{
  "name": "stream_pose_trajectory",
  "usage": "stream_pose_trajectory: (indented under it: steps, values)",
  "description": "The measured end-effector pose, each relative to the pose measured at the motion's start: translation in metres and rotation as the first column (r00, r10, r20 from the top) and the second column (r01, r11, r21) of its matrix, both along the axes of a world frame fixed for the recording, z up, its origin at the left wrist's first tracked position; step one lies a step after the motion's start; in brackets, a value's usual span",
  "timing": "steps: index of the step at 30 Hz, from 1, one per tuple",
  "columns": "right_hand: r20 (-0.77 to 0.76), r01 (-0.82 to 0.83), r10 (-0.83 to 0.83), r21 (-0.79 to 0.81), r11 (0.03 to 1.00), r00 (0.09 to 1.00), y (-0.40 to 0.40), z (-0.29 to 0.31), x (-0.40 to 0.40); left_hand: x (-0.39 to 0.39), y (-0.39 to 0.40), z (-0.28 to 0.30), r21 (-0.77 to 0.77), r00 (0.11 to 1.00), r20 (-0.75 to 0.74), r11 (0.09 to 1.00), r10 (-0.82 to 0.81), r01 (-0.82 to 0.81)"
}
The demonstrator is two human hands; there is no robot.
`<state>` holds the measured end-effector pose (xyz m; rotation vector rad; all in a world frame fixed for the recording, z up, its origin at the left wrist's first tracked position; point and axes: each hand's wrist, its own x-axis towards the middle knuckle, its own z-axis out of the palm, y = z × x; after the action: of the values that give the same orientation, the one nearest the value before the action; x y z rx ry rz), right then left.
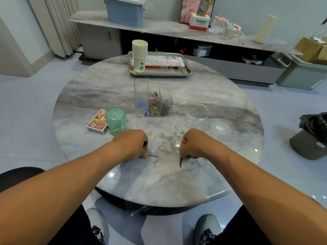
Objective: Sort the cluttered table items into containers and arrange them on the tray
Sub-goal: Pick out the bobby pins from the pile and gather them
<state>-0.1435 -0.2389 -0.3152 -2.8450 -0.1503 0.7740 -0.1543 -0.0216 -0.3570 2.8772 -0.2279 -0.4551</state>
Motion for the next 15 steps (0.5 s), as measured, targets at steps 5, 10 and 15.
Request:
stream_pose_trajectory:
  steps: [5,10,15]
  values:
    - [-0.087,-0.024,0.005,-0.219,0.975,0.996,0.011,-0.023,0.003,-0.006,-0.006,-0.002,0.118,0.992,0.037,0.986,-0.119,0.114]
    - [-0.069,-0.081,0.059,-0.379,0.922,0.996,0.016,-0.026,0.003,-0.012,-0.012,-0.006,0.178,0.987,0.072,0.976,-0.142,0.127]
    - [-0.018,-0.169,0.176,-0.386,0.907,0.984,0.012,-0.020,0.000,-0.007,-0.012,0.006,-0.290,0.981,-0.171,0.947,0.087,-0.135]
